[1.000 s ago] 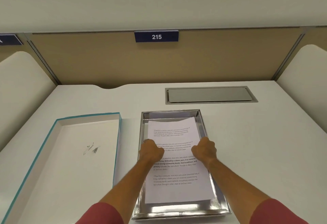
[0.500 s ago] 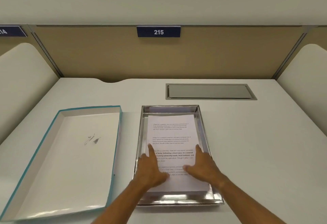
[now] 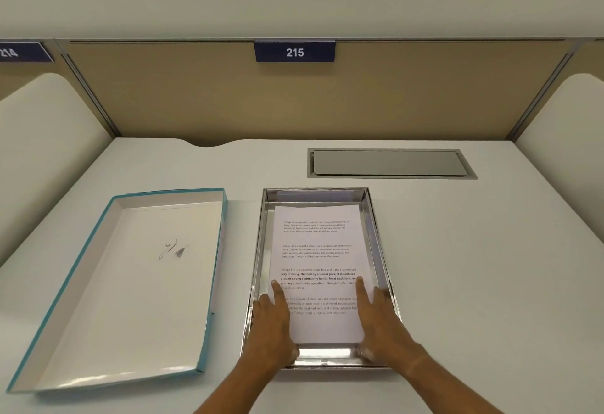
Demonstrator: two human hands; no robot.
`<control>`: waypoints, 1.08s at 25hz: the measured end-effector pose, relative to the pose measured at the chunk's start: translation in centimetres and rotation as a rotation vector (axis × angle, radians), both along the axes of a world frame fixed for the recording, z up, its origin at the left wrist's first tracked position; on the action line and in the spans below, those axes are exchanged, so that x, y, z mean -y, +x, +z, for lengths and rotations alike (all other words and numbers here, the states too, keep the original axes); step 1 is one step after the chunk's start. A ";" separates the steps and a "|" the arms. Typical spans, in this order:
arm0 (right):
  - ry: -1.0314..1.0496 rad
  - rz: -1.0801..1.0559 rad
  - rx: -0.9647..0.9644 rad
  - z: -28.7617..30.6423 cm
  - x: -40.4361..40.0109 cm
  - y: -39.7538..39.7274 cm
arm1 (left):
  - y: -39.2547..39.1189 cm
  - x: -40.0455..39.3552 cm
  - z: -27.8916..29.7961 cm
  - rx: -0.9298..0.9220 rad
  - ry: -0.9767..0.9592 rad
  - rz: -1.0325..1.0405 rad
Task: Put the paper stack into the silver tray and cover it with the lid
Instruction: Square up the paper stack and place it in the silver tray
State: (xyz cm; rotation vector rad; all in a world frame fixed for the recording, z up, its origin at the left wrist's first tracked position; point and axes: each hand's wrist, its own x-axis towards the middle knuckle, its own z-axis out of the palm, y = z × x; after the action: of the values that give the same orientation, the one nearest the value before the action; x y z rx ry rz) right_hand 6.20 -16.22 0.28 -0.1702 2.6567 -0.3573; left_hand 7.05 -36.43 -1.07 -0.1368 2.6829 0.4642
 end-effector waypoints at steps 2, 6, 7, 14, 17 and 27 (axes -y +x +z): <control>-0.066 -0.040 0.097 0.3 -0.2 -0.3 | -0.4 0.1 0.4 0.070 0.065 0.018; -0.355 -0.279 0.196 1.9 -0.8 -3.8 | -3.4 0.5 2.1 0.132 0.402 0.218; -0.461 -0.355 0.155 2.4 -0.7 -4.8 | -4.3 0.4 2.7 0.092 0.482 0.282; -0.698 -0.697 0.115 3.1 1.2 -8.5 | -8.2 0.0 4.8 0.105 0.720 0.572; -0.699 -0.723 0.147 3.1 1.2 -9.1 | -8.7 0.3 4.3 0.108 0.761 0.609; -0.322 -0.137 -0.159 4.3 2.9 -16.9 | -11.6 1.0 3.4 0.144 0.937 0.622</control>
State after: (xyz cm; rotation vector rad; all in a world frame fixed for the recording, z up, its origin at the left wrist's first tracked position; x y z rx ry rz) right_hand -10.66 -19.07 4.56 -0.1202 2.7571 -0.8494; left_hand -4.58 -37.41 2.37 -0.6799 1.9708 1.7367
